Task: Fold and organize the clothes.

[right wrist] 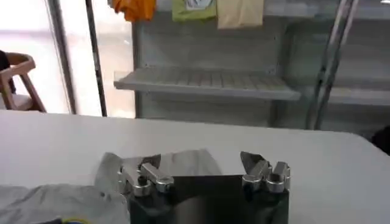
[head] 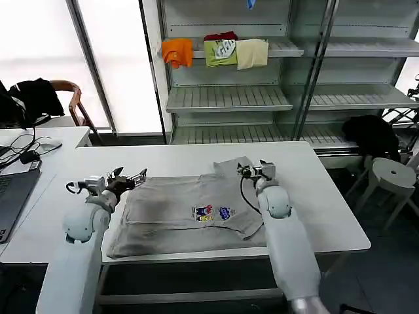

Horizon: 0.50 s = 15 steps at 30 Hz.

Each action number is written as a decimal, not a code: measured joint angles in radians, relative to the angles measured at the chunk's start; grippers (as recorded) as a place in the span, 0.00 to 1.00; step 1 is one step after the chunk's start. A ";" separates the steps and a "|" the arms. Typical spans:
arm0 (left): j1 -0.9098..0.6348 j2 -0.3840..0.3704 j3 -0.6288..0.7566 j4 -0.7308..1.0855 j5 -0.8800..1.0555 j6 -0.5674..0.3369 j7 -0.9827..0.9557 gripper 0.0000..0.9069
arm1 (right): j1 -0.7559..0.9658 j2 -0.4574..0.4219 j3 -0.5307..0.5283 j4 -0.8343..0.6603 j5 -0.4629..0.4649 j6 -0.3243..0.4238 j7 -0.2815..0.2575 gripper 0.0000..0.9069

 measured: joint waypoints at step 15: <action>-0.146 -0.028 0.033 0.271 0.106 -0.002 0.062 1.00 | 0.134 0.022 0.007 -0.299 0.001 0.080 0.010 1.00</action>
